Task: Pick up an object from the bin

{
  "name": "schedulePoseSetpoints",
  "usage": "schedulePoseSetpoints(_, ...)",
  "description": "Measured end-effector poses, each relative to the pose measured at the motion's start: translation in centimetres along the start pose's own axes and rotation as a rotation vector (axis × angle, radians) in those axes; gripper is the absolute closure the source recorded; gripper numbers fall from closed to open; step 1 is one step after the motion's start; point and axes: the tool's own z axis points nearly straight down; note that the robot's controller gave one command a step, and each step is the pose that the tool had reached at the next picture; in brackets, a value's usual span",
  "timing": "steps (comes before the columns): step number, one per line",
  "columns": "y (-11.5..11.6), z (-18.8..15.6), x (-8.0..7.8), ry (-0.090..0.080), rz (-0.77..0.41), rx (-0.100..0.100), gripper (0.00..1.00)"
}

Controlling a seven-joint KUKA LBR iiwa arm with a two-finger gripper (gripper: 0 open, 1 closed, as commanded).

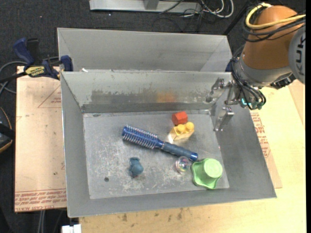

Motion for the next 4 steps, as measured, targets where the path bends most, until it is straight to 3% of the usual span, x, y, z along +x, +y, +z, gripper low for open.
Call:
schedulePoseSetpoints(1,8.4,13.9,2.0,-0.015,-0.059,0.001,0.00)
schedulePoseSetpoints(2,15.8,12.1,1.4,-0.012,-0.097,-0.003,0.00)
schedulePoseSetpoints(3,18.3,11.6,0.3,-0.010,0.215,-0.002,0.00)
schedulePoseSetpoints(4,18.3,14.6,0.4,-0.013,0.476,-0.006,0.00)
